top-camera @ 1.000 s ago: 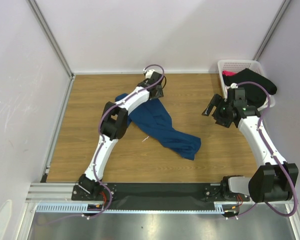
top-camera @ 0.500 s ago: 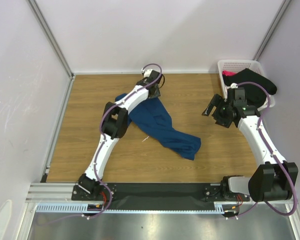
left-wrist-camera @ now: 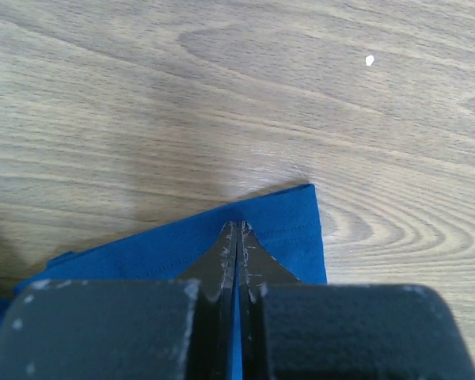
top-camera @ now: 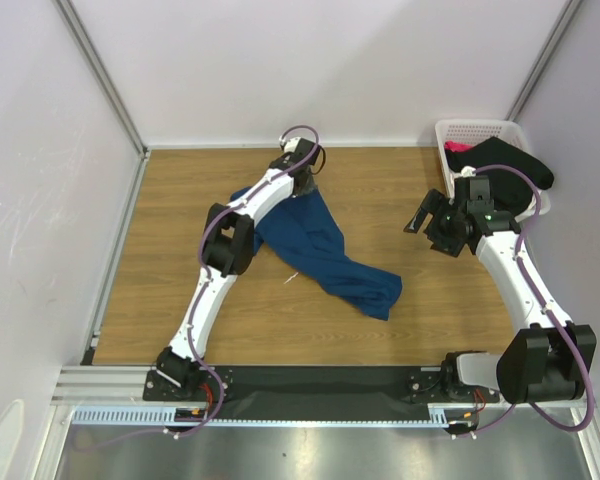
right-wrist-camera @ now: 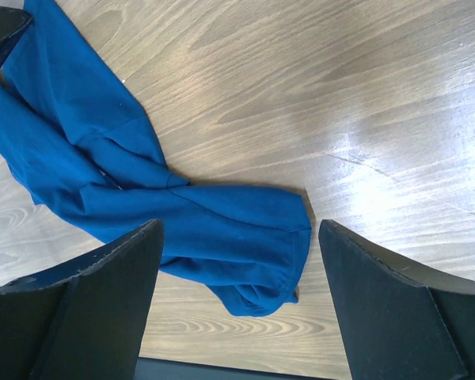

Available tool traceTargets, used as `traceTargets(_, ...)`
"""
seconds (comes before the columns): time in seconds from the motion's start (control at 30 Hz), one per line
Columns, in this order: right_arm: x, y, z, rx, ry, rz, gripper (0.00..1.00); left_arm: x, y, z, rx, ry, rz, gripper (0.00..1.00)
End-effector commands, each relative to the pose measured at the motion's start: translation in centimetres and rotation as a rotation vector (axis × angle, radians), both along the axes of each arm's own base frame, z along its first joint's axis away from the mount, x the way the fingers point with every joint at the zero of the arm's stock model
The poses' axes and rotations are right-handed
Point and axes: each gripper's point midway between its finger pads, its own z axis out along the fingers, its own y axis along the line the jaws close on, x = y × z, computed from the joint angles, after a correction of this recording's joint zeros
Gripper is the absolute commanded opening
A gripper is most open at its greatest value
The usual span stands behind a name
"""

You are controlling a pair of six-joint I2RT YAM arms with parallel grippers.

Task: Fold and stack the t-shirts
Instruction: Flatten the tshirt out

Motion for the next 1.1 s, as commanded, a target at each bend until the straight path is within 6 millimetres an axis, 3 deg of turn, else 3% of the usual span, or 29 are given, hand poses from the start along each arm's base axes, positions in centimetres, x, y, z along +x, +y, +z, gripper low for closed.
traceTargets(0.0, 0.3, 0.0, 1.7, 0.009, -0.041, -0.009, 0.86, 0.5, 0.1, 0.4, 0.005, -0.009, -0.011, 0.00)
traceTargets(0.1, 0.3, 0.0, 1.7, 0.011, -0.042, -0.011, 0.86, 0.8, 0.8, 1.8, 0.029, -0.043, -0.009, 0.00)
traceTargets(0.33, 0.6, 0.3, 1.8, 0.028, -0.049, -0.005, 0.86, 1.8, 1.0, 11.3, 0.018, -0.236, -0.063, 0.00)
traceTargets(0.37, 0.6, 0.4, 1.7, 0.033, -0.048, -0.002, 0.85, 1.7, 1.1, 13.7, 0.007, -0.277, -0.065, 0.00)
traceTargets(0.43, 0.7, 0.6, 1.6, 0.036, -0.049, 0.001, 0.86, 1.5, 1.5, 15.7, 0.017, -0.318, -0.074, 0.00)
traceTargets(0.47, 0.6, 0.6, 1.6, 0.037, -0.046, 0.003, 0.86, 1.2, 1.7, 18.1, 0.003, -0.358, -0.072, 0.00)
traceTargets(0.6, 0.7, 1.0, 1.1, 0.045, -0.038, 0.010, 0.85, 0.6, 2.0, 20.5, 0.017, -0.408, -0.112, 0.00)
traceTargets(0.63, 0.7, 1.1, 1.0, 0.047, -0.036, 0.013, 0.85, 0.6, 1.7, 20.5, 0.013, -0.407, -0.126, 0.00)
traceTargets(0.67, 0.7, 1.2, 0.8, 0.048, -0.033, 0.015, 0.86, 0.5, 0.9, 20.5, -0.007, -0.398, -0.169, 0.09)
traceTargets(0.7, 0.7, 1.2, 0.6, 0.049, -0.027, 0.014, 0.85, 0.5, 0.0, 18.9, 0.011, -0.369, -0.207, 0.50)
traceTargets(0.77, 0.6, 1.4, 0.5, 0.053, -0.024, 0.017, 0.85, -0.2, -0.8, 16.6, 0.061, -0.292, -0.246, 0.78)
traceTargets(0.8, 0.6, 1.3, 0.5, 0.052, -0.022, 0.016, 0.85, -0.5, -2.4, 17.5, 0.085, -0.312, -0.282, 0.88)
traceTargets(0.83, 0.4, 1.3, 0.3, 0.048, -0.014, 0.015, 0.85, -0.5, -2.7, 15.0, 0.133, -0.271, -0.292, 0.89)
traceTargets(1.07, -0.4, 0.8, 0.2, 0.028, -0.011, 0.003, 0.86, -1.4, -3.6, 11.6, 0.449, -0.275, -0.303, 0.90)
